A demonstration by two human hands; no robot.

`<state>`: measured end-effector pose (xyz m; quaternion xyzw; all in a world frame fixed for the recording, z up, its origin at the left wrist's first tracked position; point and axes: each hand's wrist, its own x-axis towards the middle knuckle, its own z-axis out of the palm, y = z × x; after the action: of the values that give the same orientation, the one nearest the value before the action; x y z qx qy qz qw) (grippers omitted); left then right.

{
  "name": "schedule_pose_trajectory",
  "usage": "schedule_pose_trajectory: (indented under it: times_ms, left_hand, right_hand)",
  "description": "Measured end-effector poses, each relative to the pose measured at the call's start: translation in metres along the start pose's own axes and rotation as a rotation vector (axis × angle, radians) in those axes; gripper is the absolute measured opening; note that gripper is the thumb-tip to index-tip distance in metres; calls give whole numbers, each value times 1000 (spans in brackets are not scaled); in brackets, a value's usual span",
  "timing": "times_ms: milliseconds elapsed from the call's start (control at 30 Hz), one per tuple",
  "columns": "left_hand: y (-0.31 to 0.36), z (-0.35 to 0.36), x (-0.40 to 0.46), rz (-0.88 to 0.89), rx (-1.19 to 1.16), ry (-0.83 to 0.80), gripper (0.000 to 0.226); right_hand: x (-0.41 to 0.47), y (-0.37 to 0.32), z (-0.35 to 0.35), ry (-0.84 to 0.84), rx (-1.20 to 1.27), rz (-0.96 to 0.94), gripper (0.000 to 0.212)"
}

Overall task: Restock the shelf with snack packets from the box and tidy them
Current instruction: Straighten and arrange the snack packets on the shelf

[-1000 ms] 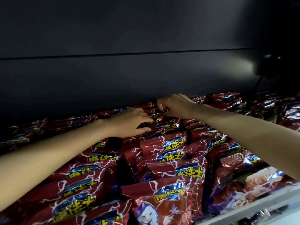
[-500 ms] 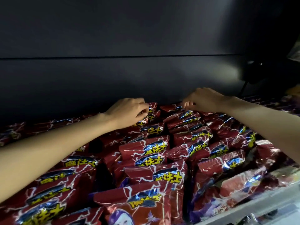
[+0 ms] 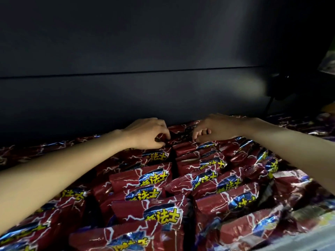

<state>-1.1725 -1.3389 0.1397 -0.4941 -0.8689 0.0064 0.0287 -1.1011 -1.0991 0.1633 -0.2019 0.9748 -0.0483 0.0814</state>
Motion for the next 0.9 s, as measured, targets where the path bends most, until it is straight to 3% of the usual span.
schedule_pose_trajectory:
  times_ms: [200,333,600,733,900]
  left_hand:
    - [9,2,13,5,22,-79,39]
    - [15,7,22,-41,49,58,34]
    - [20,11,23,-183,67,237,30]
    - [10,8,7,-100,-71,327,32]
    - [11,7,8,41,-42,166,26]
  right_hand:
    - [14,3,-4,60,49,108,25]
    - [29,-4,1,45,-191,126,37]
    - [39,-24,13,189,-563,146,18]
    - [41,-29,23,252,-479,182,18]
    - [35,-16,13,225,-80,186,14]
